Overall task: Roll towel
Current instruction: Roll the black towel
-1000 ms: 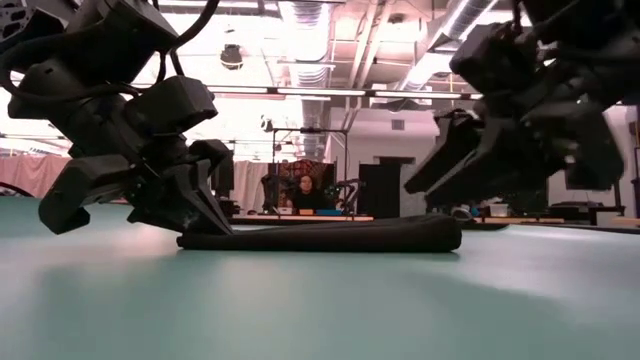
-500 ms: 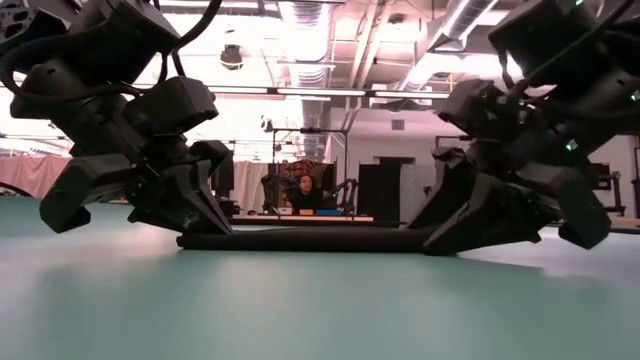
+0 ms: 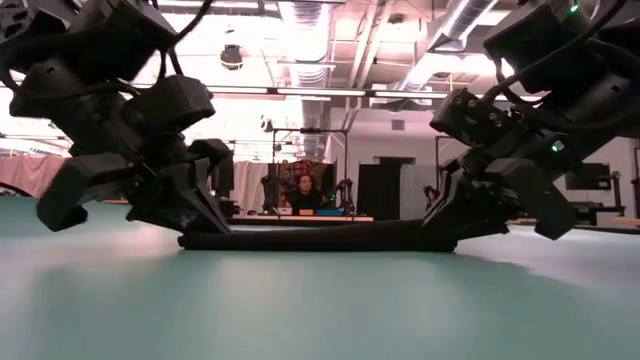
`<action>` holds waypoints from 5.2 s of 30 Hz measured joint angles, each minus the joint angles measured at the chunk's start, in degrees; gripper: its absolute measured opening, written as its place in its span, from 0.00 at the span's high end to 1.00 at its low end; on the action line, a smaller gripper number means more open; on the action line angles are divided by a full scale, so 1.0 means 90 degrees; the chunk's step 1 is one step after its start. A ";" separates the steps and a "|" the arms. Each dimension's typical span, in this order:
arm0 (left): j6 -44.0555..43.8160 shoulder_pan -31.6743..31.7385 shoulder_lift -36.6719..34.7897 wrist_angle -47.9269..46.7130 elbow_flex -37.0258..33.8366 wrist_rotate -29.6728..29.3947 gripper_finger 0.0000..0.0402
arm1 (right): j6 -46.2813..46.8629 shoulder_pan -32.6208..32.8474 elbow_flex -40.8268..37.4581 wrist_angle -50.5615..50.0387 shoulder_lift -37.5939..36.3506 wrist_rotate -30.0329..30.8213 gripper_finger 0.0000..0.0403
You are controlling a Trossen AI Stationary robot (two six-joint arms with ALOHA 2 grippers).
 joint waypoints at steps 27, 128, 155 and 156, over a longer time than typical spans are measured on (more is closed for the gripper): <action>0.1739 0.0626 0.0412 0.1113 0.0020 0.0495 1.00 | 0.1845 -0.0591 -0.0012 -0.0680 -0.1491 -0.2192 0.92; 0.4318 0.2958 0.0871 0.2764 0.0080 0.2606 1.00 | 0.6317 -0.3113 0.0027 -0.1072 -0.1977 -0.5547 0.92; 0.3519 0.3331 0.1276 0.3043 0.0124 0.2756 1.00 | 0.4409 -0.2557 0.0032 -0.1783 -0.2292 -0.3125 0.79; 0.3516 0.3336 0.1276 0.3041 0.0123 0.2760 1.00 | 0.4328 -0.2555 0.0032 -0.1854 -0.2291 -0.3043 0.79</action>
